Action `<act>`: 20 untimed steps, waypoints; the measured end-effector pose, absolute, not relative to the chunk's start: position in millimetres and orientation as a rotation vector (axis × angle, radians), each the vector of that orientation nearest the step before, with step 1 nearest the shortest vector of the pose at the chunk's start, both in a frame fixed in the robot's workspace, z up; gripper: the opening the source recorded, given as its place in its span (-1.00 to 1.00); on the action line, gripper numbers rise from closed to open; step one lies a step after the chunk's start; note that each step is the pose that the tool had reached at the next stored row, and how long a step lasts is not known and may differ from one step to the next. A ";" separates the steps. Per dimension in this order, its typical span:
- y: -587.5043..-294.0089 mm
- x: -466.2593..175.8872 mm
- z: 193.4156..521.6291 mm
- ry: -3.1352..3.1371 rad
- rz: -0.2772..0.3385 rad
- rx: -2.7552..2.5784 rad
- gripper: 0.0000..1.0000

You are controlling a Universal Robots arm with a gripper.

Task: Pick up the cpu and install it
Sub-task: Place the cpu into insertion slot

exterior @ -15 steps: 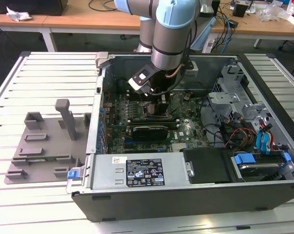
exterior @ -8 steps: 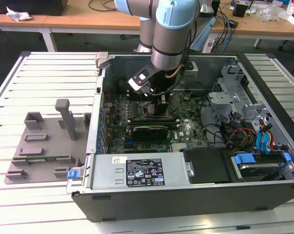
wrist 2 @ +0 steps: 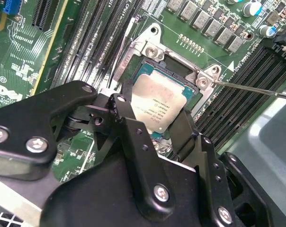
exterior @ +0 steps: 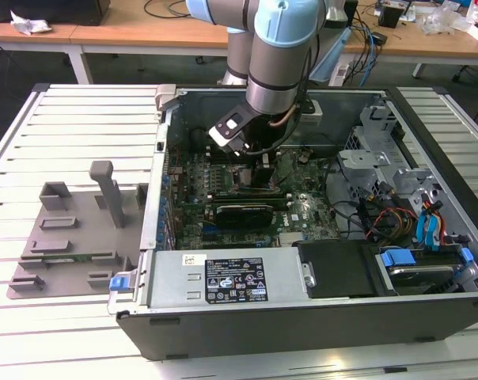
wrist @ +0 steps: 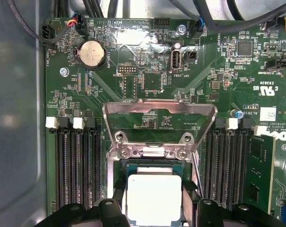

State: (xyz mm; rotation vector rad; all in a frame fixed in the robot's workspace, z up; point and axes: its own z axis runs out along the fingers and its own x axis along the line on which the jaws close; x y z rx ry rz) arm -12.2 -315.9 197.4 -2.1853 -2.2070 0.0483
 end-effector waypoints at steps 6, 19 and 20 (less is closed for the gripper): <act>-315.8 -12.0 196.1 -2.207 0.049 -2.185 0.10; -314.5 -12.0 227.6 -2.207 0.048 -2.185 -0.16; -314.4 -12.0 237.2 -2.207 0.048 -2.185 -0.29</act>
